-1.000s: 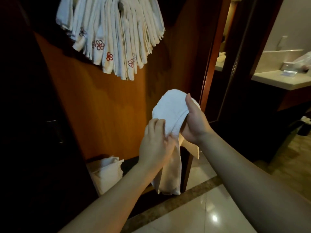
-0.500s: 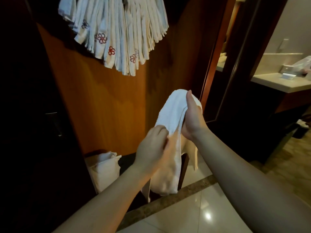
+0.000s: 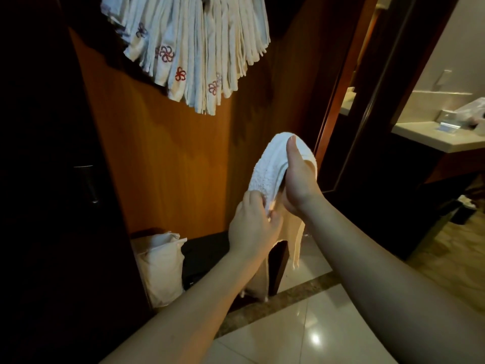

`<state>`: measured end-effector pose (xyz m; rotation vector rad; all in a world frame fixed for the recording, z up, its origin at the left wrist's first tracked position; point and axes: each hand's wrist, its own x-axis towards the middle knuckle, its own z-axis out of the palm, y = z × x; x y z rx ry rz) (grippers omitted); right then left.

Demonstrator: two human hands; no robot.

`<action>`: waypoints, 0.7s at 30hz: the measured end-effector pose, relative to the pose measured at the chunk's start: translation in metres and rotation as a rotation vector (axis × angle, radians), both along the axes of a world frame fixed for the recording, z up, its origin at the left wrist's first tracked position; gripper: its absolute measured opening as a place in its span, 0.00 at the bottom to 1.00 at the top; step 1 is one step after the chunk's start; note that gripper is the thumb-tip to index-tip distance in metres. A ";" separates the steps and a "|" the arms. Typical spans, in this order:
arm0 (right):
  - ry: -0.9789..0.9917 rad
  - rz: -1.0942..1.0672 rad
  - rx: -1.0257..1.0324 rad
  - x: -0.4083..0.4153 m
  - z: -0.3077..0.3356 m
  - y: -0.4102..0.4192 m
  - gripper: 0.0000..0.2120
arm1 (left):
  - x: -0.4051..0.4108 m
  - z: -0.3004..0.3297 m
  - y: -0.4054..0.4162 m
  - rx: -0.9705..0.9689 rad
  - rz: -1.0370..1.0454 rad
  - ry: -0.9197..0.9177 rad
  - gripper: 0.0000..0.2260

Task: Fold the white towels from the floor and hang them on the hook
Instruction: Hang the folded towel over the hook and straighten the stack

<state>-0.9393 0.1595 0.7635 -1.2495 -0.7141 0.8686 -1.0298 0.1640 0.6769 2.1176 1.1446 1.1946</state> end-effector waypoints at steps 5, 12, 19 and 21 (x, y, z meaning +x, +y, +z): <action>-0.161 -0.043 -0.085 -0.002 0.009 -0.008 0.45 | 0.000 0.002 0.007 -0.034 0.047 0.031 0.12; -0.471 -0.209 -0.176 0.027 0.009 -0.027 0.45 | -0.041 0.022 0.046 0.101 0.135 0.084 0.13; -0.529 -0.272 -0.117 0.030 0.008 -0.025 0.28 | -0.033 -0.005 0.058 0.106 0.079 0.163 0.14; -0.409 -0.243 -0.094 0.026 0.010 -0.023 0.24 | -0.030 -0.019 0.062 0.086 0.070 0.198 0.10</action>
